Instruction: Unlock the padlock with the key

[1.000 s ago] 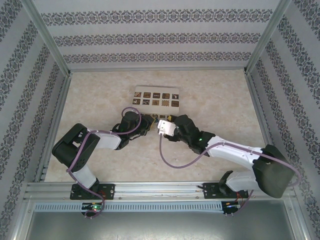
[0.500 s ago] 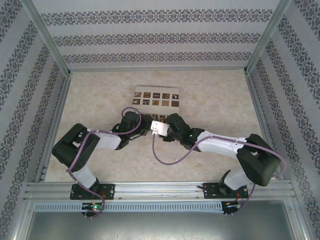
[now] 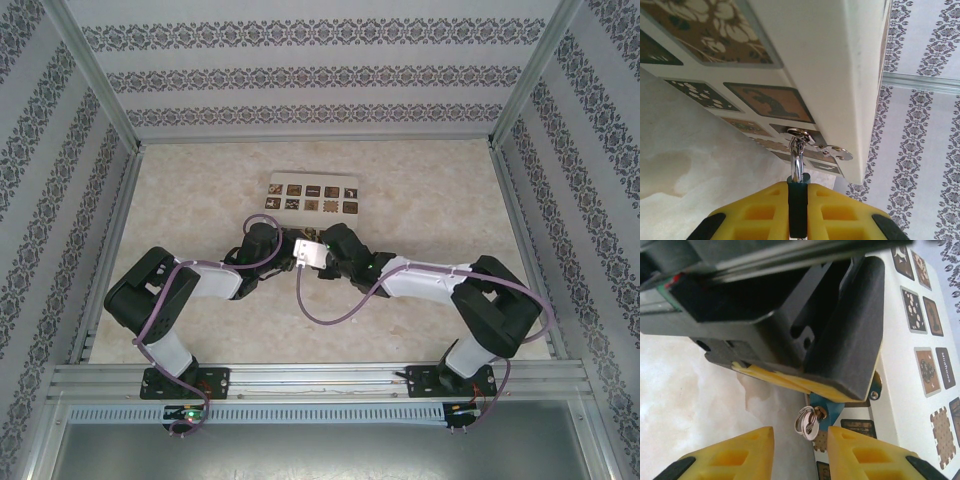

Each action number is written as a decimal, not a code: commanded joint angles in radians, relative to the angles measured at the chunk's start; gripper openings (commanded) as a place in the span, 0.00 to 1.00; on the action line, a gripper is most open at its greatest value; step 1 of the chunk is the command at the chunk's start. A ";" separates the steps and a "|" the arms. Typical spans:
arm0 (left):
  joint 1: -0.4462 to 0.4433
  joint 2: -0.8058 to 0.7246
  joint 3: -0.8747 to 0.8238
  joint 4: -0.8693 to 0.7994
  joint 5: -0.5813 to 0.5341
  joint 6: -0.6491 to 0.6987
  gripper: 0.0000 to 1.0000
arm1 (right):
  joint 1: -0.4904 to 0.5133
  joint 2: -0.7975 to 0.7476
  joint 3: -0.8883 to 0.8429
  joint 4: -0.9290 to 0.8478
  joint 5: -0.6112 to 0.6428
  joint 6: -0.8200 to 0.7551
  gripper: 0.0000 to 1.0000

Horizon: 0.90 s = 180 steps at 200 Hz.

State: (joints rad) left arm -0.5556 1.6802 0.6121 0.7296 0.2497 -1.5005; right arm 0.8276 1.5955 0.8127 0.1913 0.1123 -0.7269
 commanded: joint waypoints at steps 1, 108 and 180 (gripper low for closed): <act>-0.010 -0.031 0.017 0.066 -0.003 -0.005 0.14 | 0.007 0.023 0.024 0.038 0.012 -0.013 0.32; -0.010 -0.033 0.023 0.065 0.005 -0.007 0.14 | 0.003 0.058 0.011 0.096 0.046 -0.013 0.21; -0.009 -0.033 0.024 0.063 0.007 -0.007 0.14 | -0.005 0.063 -0.001 0.115 0.059 -0.006 0.09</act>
State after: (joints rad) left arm -0.5552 1.6802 0.6121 0.7296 0.2485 -1.5013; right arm 0.8272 1.6459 0.8158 0.2787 0.1436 -0.7364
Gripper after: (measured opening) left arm 0.138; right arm 0.113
